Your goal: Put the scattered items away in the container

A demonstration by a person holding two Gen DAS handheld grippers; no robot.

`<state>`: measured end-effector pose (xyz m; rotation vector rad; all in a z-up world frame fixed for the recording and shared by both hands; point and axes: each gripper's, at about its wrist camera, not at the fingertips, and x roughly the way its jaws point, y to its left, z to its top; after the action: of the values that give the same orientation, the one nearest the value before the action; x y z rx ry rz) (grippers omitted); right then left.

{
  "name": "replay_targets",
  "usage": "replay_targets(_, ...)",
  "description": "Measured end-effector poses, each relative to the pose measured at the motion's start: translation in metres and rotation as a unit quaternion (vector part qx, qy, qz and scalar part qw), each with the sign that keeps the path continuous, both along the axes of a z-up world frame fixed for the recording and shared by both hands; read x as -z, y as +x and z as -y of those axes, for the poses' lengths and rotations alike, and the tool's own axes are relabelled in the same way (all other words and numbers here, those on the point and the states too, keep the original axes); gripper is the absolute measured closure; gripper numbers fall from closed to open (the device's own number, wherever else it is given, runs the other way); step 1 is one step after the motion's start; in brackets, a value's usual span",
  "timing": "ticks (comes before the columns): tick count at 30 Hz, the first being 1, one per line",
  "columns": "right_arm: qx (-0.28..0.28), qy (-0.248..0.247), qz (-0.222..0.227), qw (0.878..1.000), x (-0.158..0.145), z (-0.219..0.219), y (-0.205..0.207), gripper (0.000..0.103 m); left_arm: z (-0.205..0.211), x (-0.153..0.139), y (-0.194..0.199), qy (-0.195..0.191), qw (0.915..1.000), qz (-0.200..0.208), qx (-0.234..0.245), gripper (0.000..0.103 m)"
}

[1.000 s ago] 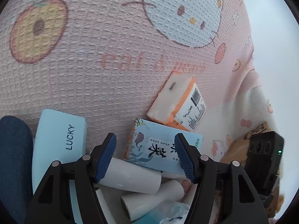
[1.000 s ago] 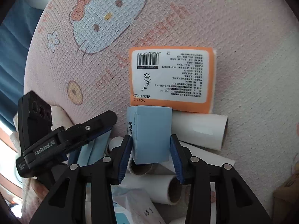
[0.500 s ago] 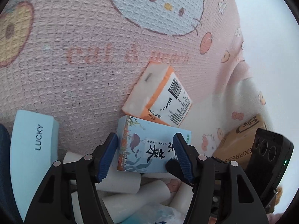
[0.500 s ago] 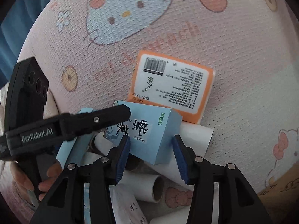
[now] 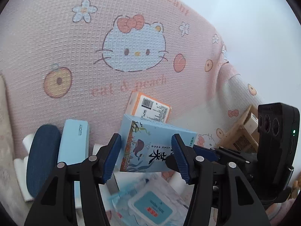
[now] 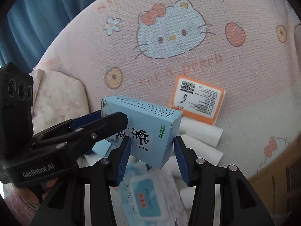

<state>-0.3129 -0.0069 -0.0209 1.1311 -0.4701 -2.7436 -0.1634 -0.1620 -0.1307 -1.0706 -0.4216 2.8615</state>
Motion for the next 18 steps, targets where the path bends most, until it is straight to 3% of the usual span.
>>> replay_targets(6,-0.026,0.038,0.020,0.999,0.000,0.022,0.039,0.058,-0.018,0.005,0.049,-0.005,0.9999,0.011,-0.005,0.043)
replay_targets(13,-0.049,0.034,0.064,0.996,0.028,0.034,0.054,0.058,-0.010,0.043,0.075,0.081,0.9927,0.078,-0.042,0.044)
replay_targets(18,-0.066,0.052,0.071,0.994,0.041,0.038,0.054,0.058,-0.009,0.055,0.075,0.068,0.9921,0.097,-0.042,0.048)
